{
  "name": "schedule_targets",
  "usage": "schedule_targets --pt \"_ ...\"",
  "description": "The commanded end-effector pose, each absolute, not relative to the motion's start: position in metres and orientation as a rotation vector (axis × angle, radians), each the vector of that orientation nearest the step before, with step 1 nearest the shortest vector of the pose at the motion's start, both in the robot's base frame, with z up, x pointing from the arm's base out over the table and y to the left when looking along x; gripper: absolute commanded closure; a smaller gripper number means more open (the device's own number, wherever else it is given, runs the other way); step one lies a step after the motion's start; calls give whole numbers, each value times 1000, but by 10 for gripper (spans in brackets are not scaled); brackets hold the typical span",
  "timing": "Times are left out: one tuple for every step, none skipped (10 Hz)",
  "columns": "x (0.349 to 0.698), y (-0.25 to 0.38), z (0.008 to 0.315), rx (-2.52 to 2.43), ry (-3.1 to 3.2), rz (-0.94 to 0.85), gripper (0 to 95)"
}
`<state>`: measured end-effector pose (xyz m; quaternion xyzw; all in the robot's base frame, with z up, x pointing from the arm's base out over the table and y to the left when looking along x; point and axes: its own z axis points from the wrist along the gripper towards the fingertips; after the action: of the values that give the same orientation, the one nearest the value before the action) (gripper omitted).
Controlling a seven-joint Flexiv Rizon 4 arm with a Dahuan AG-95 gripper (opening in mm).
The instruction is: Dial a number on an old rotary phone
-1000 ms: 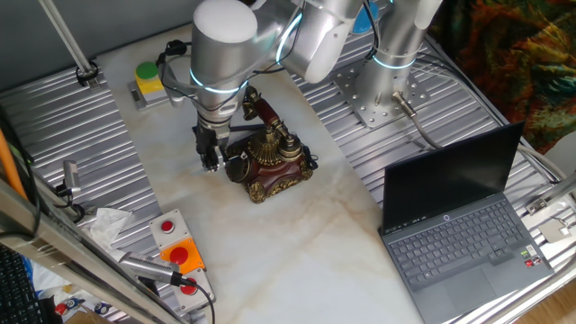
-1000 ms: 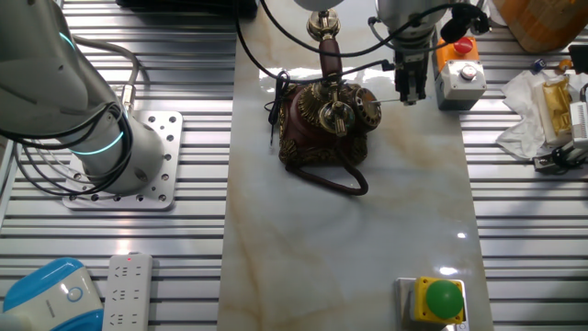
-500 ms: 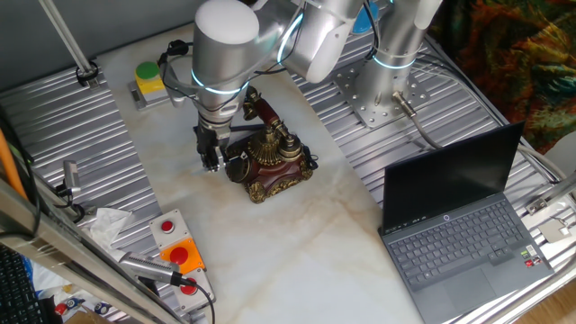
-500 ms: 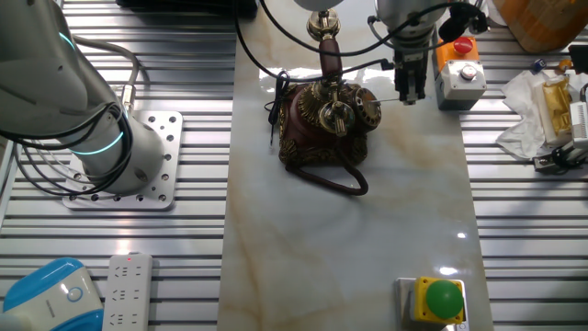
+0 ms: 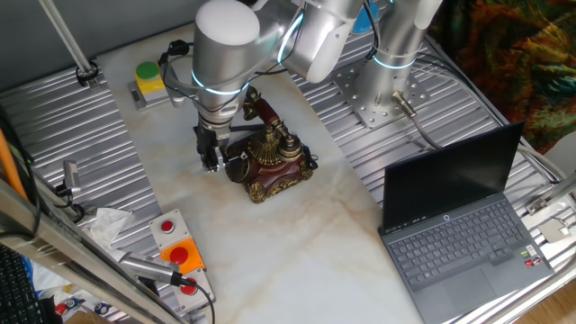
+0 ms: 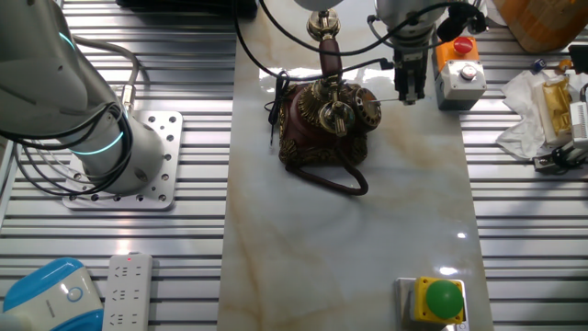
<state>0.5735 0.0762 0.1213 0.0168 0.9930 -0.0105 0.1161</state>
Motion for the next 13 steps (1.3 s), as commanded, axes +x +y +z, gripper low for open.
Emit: schedule_targets --pt "571 77 123 44 2909 -33 950" --pt "568 77 123 45 2908 -32 950" --pt "562 78 124 45 2907 -37 950" --pt "558 78 124 45 2905 -40 950" --pt "556 79 123 44 2906 -43 950" --pt "557 79 124 41 2907 -46 950" --pt "557 79 124 42 2908 -46 950" --pt "560 78 125 42 2912 -47 950" --pt "563 78 126 46 2914 -42 950" --pt "564 79 125 47 2913 -44 950" --pt "564 79 125 48 2912 -44 950" --pt "564 79 125 46 2911 -48 950" --pt "565 80 124 48 2911 -51 950"
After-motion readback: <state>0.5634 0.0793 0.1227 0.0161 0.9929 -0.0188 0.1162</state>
